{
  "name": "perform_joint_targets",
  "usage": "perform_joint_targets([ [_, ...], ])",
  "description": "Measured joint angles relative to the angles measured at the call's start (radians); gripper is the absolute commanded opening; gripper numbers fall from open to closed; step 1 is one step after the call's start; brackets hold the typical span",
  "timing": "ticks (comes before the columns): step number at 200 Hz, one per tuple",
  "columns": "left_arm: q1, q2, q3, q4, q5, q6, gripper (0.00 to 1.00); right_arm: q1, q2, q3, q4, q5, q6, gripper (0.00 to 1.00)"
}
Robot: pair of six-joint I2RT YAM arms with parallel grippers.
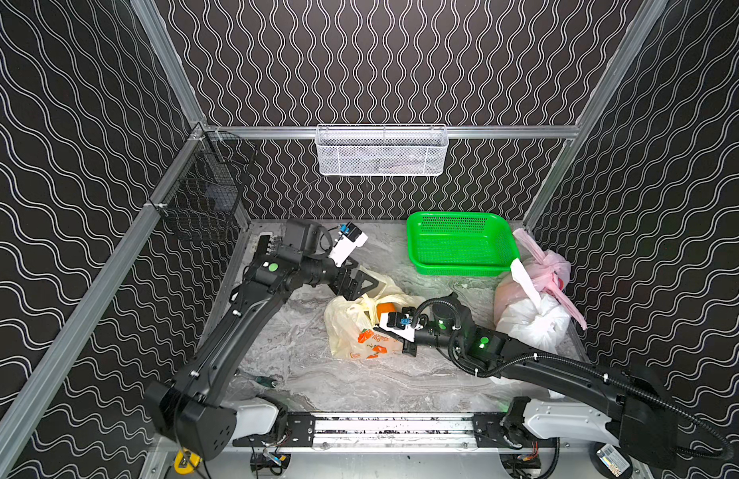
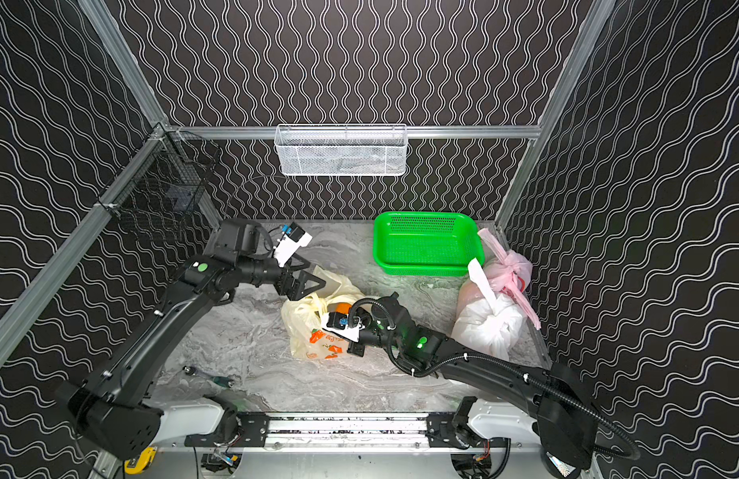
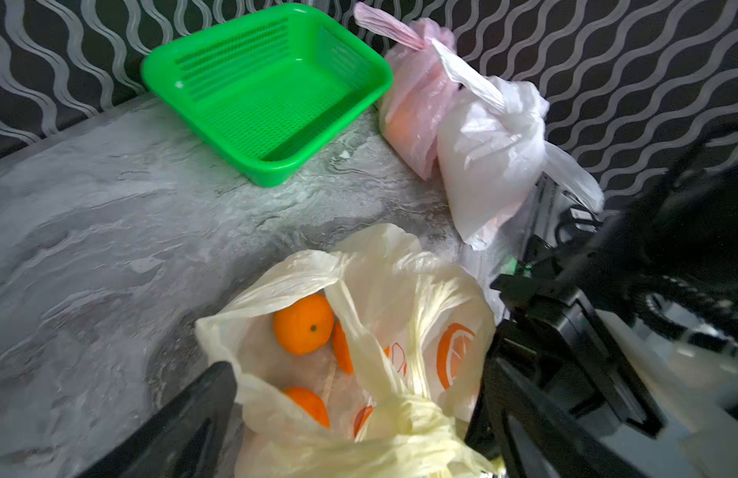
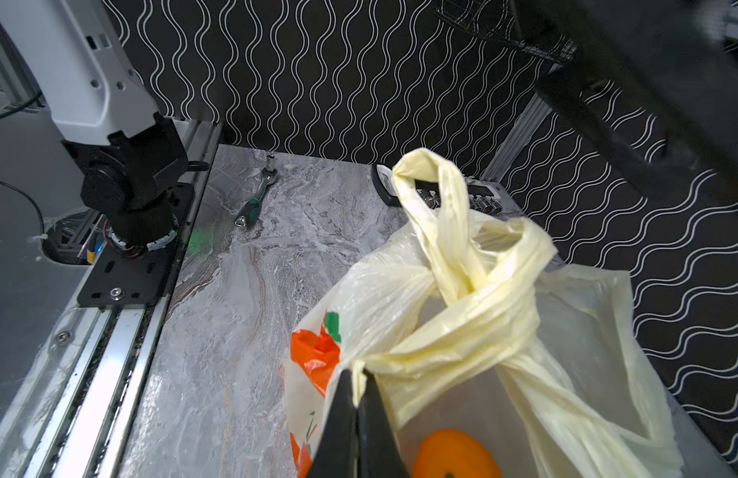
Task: Place the oranges into plastic bags & tie knots
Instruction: Tie the plastic bag at the center of the board.
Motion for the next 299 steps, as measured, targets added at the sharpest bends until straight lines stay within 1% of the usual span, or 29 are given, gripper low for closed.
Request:
perform_joint_targets([
  [21, 0.0, 0.06, 0.054, -0.092, 0.071, 0.095, 0.97, -0.001, 0.0, -0.006, 0.001, 0.0, -0.01, 0.0],
  [32, 0.0, 0.08, 0.068, -0.136, 0.085, 0.131, 0.99, -0.001, 0.0, -0.012, 0.0, 0.0, -0.014, 0.0],
  [70, -0.001, 0.138, 0.113, -0.27, 0.111, 0.226, 0.99, -0.002, 0.0, -0.015, 0.001, 0.0, -0.025, 0.0],
  [90, -0.007, 0.131, 0.107, -0.299, 0.102, 0.23, 0.99, -0.002, 0.0, -0.015, 0.001, 0.001, -0.028, 0.0],
  [133, -0.039, 0.122, 0.065, -0.306, 0.094, 0.227, 0.98, -0.002, 0.003, -0.015, 0.001, 0.001, -0.028, 0.0],
  [160, -0.069, 0.148, 0.059, -0.296, 0.087, 0.224, 0.95, -0.002, 0.005, -0.015, 0.001, 0.001, -0.028, 0.0],
  [199, -0.072, 0.178, 0.059, -0.325, 0.09, 0.237, 0.96, -0.002, 0.005, -0.017, 0.004, 0.012, -0.027, 0.0],
  [217, -0.072, 0.184, 0.059, -0.348, 0.092, 0.251, 0.89, -0.002, 0.005, -0.022, 0.009, 0.021, -0.027, 0.0],
  [236, -0.072, 0.194, 0.058, -0.363, 0.093, 0.257, 0.78, -0.002, 0.004, -0.025, 0.01, 0.032, -0.027, 0.0],
  [264, -0.072, 0.208, 0.071, -0.389, 0.108, 0.279, 0.41, -0.002, 0.002, -0.027, 0.01, 0.037, -0.028, 0.0],
  [273, -0.072, 0.212, 0.077, -0.395, 0.116, 0.284, 0.32, -0.002, 0.002, -0.027, 0.01, 0.039, -0.028, 0.0],
  [279, -0.072, 0.217, 0.08, -0.398, 0.122, 0.289, 0.3, -0.002, 0.002, -0.027, 0.009, 0.041, -0.029, 0.0],
  [299, -0.072, 0.235, 0.092, -0.414, 0.134, 0.304, 0.29, -0.002, 0.002, -0.027, 0.009, 0.042, -0.031, 0.0],
])
